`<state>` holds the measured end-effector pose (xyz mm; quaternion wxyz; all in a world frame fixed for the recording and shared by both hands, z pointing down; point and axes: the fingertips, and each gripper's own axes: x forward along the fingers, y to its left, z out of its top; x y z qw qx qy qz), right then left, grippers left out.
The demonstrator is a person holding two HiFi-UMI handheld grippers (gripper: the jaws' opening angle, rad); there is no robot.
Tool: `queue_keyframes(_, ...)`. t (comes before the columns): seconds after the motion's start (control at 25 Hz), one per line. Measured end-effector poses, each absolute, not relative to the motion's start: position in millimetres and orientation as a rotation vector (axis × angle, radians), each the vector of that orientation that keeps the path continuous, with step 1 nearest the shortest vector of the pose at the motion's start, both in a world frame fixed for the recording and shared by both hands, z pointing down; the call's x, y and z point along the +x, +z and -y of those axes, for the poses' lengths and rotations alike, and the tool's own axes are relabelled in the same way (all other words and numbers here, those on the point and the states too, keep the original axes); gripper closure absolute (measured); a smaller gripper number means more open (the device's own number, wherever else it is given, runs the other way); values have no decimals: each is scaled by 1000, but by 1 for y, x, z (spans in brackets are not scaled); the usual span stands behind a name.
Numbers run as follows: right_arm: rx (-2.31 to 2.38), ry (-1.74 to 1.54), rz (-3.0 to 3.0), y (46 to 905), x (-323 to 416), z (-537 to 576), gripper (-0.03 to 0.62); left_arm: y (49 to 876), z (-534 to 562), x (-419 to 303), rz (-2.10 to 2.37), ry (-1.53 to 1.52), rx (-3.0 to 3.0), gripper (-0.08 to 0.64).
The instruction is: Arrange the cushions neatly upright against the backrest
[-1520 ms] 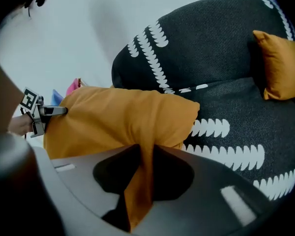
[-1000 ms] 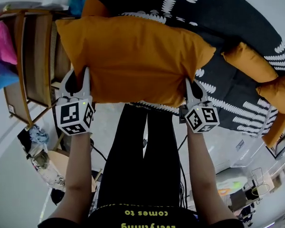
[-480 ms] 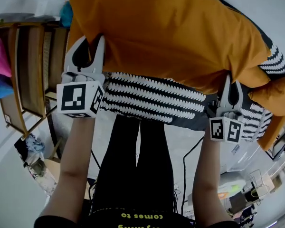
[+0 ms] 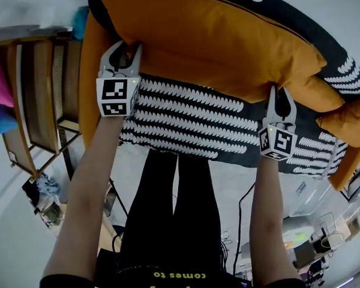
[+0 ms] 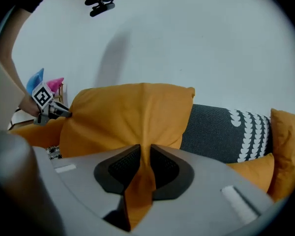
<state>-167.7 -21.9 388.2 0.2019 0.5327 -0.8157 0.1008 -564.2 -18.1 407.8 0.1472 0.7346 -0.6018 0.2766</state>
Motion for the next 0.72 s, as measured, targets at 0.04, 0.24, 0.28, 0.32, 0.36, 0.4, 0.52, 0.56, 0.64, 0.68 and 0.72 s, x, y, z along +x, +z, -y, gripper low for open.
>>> queue_keyframes(0.04, 1498, 288, 2278, 388, -167, 26, 501, 407, 21, -565, 1730, 780, 2120, 421)
queue_keyframes(0.24, 1507, 320, 2235, 382, -162, 30, 451, 400, 18, -567, 1765, 817, 2051, 404)
queue_keyframes(0.28, 1519, 329, 2233, 378, -161, 29, 444, 396, 16, -568, 1779, 828, 2037, 399)
queue_keyframes(0.32, 1536, 340, 2233, 372, -159, 27, 436, 392, 14, -568, 1791, 824, 2025, 399)
queue_keyframes(0.36, 1556, 351, 2234, 367, -156, 25, 423, 388, 12, -570, 1800, 809, 2013, 396)
queue_keyframes(0.4, 1575, 359, 2236, 360, -154, 24, 414, 384, 9, -573, 1810, 793, 1999, 391)
queue_keyframes(0.52, 1634, 346, 2255, 335, -148, 22, 413, 364, 3, -590, 1883, 745, 1949, 391)
queue_keyframes(0.56, 1654, 335, 2265, 324, -147, 21, 417, 354, 1, -595, 1912, 720, 1936, 391)
queue_keyframes(0.64, 1693, 334, 2279, 300, -146, 18, 433, 332, -3, -601, 1946, 666, 1940, 391)
queue_keyframes(0.68, 1718, 352, 2276, 289, -146, 15, 459, 320, -5, -601, 1948, 645, 1964, 413)
queue_keyframes(0.72, 1745, 377, 2267, 276, -146, 13, 511, 305, -6, -599, 1944, 626, 2003, 472)
